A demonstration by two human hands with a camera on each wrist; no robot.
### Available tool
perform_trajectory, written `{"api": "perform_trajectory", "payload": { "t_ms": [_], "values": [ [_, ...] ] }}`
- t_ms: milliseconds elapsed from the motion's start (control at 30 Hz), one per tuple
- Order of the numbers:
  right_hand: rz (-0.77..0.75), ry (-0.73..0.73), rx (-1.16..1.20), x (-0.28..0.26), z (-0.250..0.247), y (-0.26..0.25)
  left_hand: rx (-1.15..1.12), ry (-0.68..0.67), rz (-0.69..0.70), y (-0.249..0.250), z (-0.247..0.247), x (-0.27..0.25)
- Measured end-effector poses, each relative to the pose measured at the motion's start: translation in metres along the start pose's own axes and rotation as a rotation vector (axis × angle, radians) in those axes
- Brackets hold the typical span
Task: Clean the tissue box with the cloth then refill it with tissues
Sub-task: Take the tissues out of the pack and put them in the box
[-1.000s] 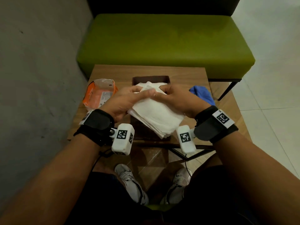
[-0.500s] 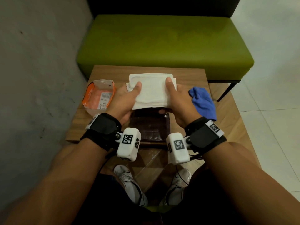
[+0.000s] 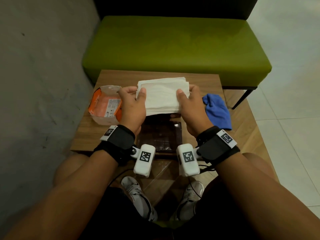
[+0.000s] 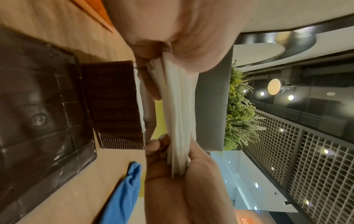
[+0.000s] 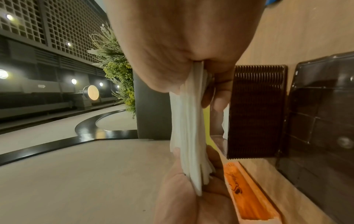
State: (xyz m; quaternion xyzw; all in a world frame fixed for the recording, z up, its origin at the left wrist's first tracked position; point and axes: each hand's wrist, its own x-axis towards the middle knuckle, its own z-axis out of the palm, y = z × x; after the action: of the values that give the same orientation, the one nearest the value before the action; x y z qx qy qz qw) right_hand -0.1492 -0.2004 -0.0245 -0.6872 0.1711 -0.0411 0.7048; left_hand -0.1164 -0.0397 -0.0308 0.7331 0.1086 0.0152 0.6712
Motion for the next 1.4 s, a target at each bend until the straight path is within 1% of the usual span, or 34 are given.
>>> {"api": "perform_trajectory", "payload": {
  "t_ms": [67,133,233,333,433,533,600,667,800,900,967,1167,1300,1400],
  "values": [
    [-0.008,-0.014,0.005,0.001,-0.002,0.001,0.017,0.027,0.076,-0.005,-0.003,0.004],
    [-0.026,-0.018,0.006,0.005,-0.005,0.001,0.029,-0.025,0.124,-0.009,-0.008,0.011],
    [-0.073,-0.005,-0.054,0.015,-0.012,-0.003,0.011,-0.176,0.096,-0.007,-0.019,0.022],
    [-0.088,-0.024,-0.09,0.027,-0.016,-0.005,0.007,-0.287,0.007,-0.001,-0.025,0.034],
    [-0.068,-0.07,-0.15,0.041,-0.017,-0.003,0.04,-0.337,-0.049,0.005,-0.023,0.045],
    [-0.048,-0.106,-0.228,0.056,-0.019,0.003,0.144,-0.38,-0.024,0.007,-0.02,0.056],
    [-0.036,-0.097,-0.264,0.063,-0.018,0.006,0.233,-0.402,0.029,0.006,-0.017,0.063],
    [-0.06,-0.074,-0.319,0.068,-0.018,0.004,0.296,-0.428,0.071,0.005,-0.015,0.069],
    [-0.087,-0.062,-0.426,0.072,-0.02,-0.001,0.371,-0.438,0.094,0.001,-0.012,0.077],
    [-0.148,-0.049,-0.519,0.075,-0.02,0.0,0.405,-0.442,0.108,0.0,-0.011,0.078],
    [-0.161,-0.046,-0.56,0.074,-0.019,0.002,0.432,-0.438,0.114,-0.001,-0.011,0.08],
    [-0.185,-0.057,-0.497,0.07,-0.022,0.001,0.461,-0.423,0.13,0.003,-0.01,0.076],
    [-0.213,-0.072,-0.435,0.064,-0.026,0.004,0.421,-0.431,0.141,0.006,-0.012,0.072],
    [-0.187,-0.029,-0.39,0.066,-0.024,0.009,0.418,-0.421,0.125,0.004,-0.011,0.071]
  ]
}}
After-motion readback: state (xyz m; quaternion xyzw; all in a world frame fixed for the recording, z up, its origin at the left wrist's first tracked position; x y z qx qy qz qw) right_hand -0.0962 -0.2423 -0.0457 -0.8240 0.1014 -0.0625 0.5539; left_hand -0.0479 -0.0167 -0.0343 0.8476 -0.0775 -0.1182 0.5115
